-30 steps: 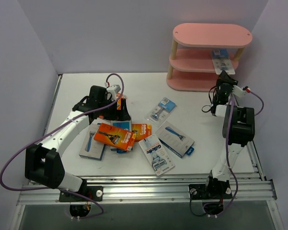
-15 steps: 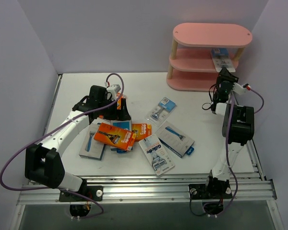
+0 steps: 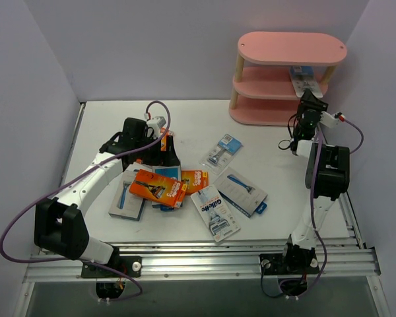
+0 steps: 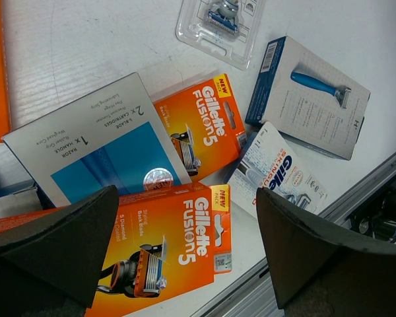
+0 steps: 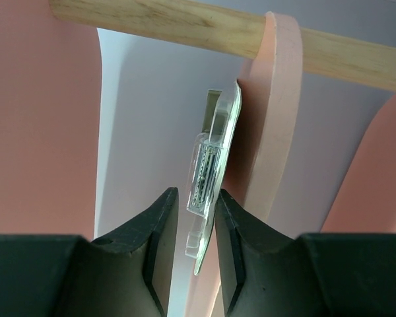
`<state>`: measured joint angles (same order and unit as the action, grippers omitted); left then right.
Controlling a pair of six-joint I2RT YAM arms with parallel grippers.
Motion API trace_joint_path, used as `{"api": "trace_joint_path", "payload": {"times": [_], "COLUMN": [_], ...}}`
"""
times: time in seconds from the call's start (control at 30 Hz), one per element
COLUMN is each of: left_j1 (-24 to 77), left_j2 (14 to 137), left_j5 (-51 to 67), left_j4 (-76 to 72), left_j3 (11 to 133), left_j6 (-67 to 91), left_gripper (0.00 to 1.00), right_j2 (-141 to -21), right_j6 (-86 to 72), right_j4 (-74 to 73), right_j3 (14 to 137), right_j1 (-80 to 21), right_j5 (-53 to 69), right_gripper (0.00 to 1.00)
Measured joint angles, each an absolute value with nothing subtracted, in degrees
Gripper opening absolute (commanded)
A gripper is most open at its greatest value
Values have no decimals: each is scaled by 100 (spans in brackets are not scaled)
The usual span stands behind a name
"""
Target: Place and organize the shaving razors onto the shelf
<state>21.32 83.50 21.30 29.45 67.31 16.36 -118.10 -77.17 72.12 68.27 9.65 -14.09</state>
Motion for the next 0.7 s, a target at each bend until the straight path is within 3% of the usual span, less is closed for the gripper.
{"api": "trace_joint_path", "payload": {"times": [0.7], "left_j1": [2132], "left_j2": [8350], "left_j5": [2132], "left_j4": [2941], "left_j3": [6731], "left_j6": [1638], "left_gripper": [94], "right_j2": [-11900], "right_j6": [-7802], "right_j4": [7290], "right_j3": [6925], "right_j1": [969], "right_j5": [-1188], "right_gripper": [43]}}
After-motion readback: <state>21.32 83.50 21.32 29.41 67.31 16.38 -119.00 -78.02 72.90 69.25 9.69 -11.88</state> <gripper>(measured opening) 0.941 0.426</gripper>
